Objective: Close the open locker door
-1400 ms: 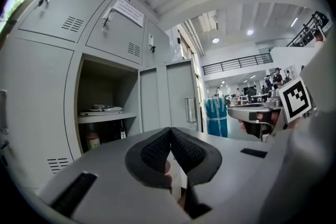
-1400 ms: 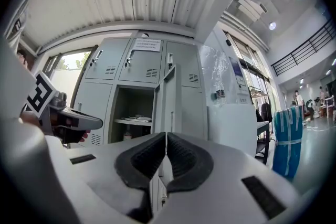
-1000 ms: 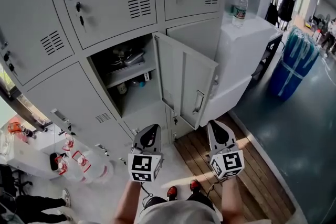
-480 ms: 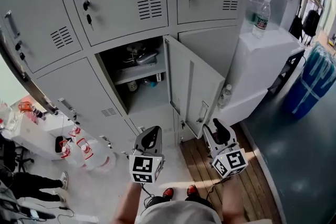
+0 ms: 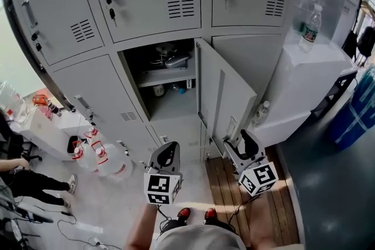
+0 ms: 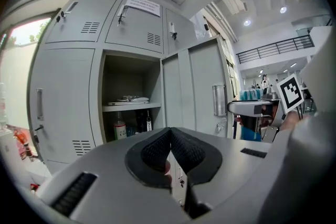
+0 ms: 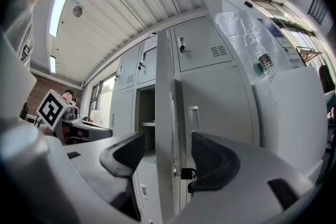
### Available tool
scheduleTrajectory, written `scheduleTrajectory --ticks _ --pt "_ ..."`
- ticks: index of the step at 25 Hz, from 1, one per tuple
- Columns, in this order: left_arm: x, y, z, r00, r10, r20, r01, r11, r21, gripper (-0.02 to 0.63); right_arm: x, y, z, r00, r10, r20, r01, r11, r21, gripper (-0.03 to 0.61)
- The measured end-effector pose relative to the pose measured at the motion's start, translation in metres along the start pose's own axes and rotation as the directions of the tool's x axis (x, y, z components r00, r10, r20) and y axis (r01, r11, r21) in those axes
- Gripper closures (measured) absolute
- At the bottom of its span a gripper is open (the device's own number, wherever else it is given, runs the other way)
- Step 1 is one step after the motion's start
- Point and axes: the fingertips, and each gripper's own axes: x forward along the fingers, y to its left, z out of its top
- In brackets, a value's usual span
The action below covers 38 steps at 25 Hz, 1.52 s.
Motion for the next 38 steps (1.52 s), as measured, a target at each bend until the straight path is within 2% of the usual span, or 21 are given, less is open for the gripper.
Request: scheduleTrajectory --ticks 4,11,16,24,31,38 --pt "-0.005 0.002 -0.001 0.999 0.042 -0.004 -0.042 0.999 -0.001 0.592 0.008 0.000 0.001 0.999 0.049 0.010 -0.049 0.999 0.002 0.308" --pt "-0.016 0.006 -0.005 0.995 0.094 -0.013 -0.094 0.996 -0.003 0.592 0.014 0.004 0.005 0.996 0.089 0.017 -0.089 0.996 -0.003 0.356" --pt "-0.020 0.008 -0.005 0.993 0.117 -0.010 -0.117 0.993 -0.005 0.592 0.013 0.004 0.006 0.996 0.079 0.032 -0.078 0.997 -0.024 0.439" --pt "-0.028 0.010 -0.008 0.989 0.151 -0.011 -0.151 0.988 -0.017 0.592 0.015 0.027 0.006 0.986 0.163 0.027 -0.162 0.986 -0.035 0.428" --pt "-0.044 0.016 -0.011 0.978 0.208 -0.004 -0.208 0.978 -0.028 0.592 0.024 0.064 0.006 0.951 0.307 0.035 -0.305 0.951 -0.037 0.430" --pt "-0.070 0.034 -0.009 0.957 0.289 0.011 -0.289 0.957 -0.032 0.592 0.033 0.084 0.005 0.936 0.350 0.035 -0.348 0.936 -0.047 0.428"
